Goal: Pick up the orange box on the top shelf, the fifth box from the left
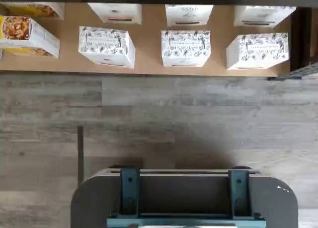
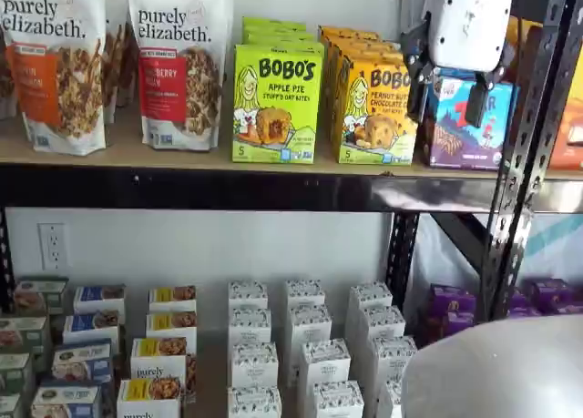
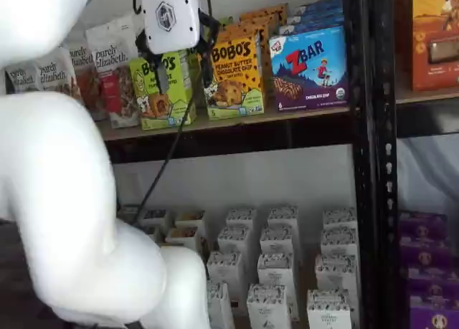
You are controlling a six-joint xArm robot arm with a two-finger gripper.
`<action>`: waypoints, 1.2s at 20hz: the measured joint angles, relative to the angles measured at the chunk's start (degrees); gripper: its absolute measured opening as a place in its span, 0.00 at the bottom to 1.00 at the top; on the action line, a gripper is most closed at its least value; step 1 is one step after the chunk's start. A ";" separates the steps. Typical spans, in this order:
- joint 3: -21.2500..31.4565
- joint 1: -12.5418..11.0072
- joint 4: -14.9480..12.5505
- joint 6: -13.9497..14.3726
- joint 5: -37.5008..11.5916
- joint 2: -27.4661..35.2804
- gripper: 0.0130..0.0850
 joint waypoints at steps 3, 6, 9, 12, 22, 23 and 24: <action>-2.67 -0.11 0.16 0.02 4.84 2.80 1.00; -2.87 0.20 -0.44 0.04 5.34 2.99 1.00; -2.43 1.00 -1.70 0.25 4.40 2.59 1.00; -1.78 1.85 -3.15 0.54 2.56 2.12 1.00; -1.00 4.56 -7.80 2.76 -10.25 3.48 1.00; -1.42 4.77 -7.91 3.08 -11.48 4.32 1.00; -1.89 4.98 -8.03 3.41 -12.71 5.27 1.00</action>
